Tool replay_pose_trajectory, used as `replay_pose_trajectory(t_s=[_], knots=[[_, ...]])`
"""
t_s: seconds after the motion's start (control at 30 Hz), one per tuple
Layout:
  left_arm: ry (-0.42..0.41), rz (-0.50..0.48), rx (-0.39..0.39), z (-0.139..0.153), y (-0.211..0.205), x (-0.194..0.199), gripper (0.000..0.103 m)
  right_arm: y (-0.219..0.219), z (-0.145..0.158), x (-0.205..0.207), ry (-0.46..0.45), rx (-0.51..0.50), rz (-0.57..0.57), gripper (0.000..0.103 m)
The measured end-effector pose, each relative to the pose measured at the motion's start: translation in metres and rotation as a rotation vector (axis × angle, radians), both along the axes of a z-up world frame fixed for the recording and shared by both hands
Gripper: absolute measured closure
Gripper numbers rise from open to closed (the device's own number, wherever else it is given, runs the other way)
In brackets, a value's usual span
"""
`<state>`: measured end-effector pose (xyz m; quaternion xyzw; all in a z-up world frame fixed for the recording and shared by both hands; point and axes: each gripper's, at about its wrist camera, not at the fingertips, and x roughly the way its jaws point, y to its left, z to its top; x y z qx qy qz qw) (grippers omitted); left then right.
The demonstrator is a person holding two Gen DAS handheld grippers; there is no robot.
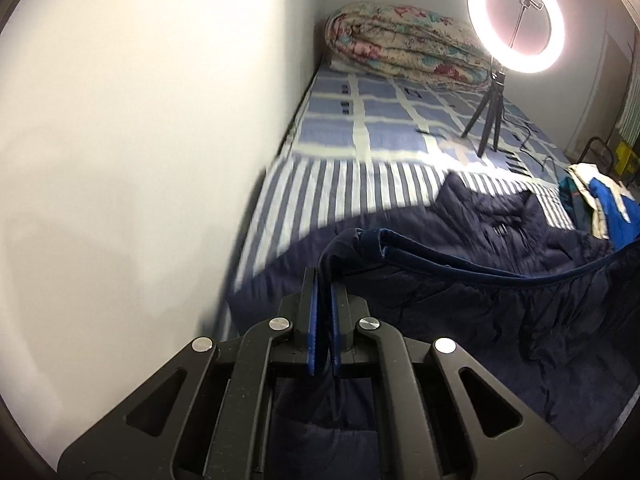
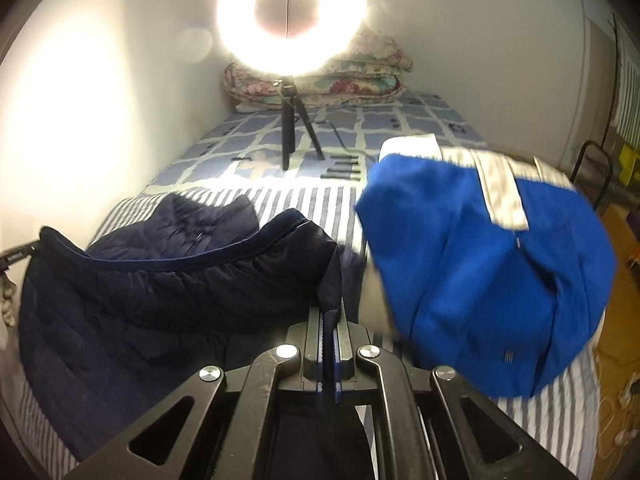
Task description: Fold large clothes
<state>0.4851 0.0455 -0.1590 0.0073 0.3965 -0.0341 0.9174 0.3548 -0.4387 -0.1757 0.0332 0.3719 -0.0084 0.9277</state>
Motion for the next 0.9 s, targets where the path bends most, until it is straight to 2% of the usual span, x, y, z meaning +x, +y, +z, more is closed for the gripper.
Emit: replay_pose_trajectory(t_s=[0.17,0.3,0.5,0.57,0.67,0.73,0.77,0.83,0.9], knots=[[-0.036,0.029,0.016,0.007,-0.009,0.055,0.100,-0.004,0.003,0.052,0.003,-0.025,-0.036,0.103],[-0.034,0.047,0.028,-0.003,-0.018,0.091,0.100,-0.007,-0.010,0.086,0.038,-0.072,-0.076,0.103],[0.021,0.056,0.092,-0.053,-0.038,0.129,0.099,0.005,-0.046,0.117,0.102,-0.223,-0.086,0.103],[0.072,0.059,0.089,-0.074,-0.040,0.139,0.099,0.010,-0.057,0.122,0.125,-0.272,-0.075,0.103],[0.127,0.080,0.088,-0.093,-0.038,0.144,0.089,0.015,-0.072,0.127,0.175,-0.349,-0.075,0.100],[0.130,0.103,0.093,-0.091,-0.034,0.141,0.064,0.017,-0.071,0.126,0.184,-0.363,-0.062,0.087],[0.120,0.114,0.096,-0.085,-0.031,0.139,0.059,0.017,-0.068,0.124,0.182,-0.366,-0.065,0.084],[0.080,0.119,0.104,-0.068,-0.026,0.131,0.058,0.018,-0.055,0.114,0.153,-0.344,-0.067,0.076],[0.040,0.128,0.085,-0.049,-0.021,0.119,0.058,0.020,-0.042,0.102,0.105,-0.330,-0.070,0.074]])
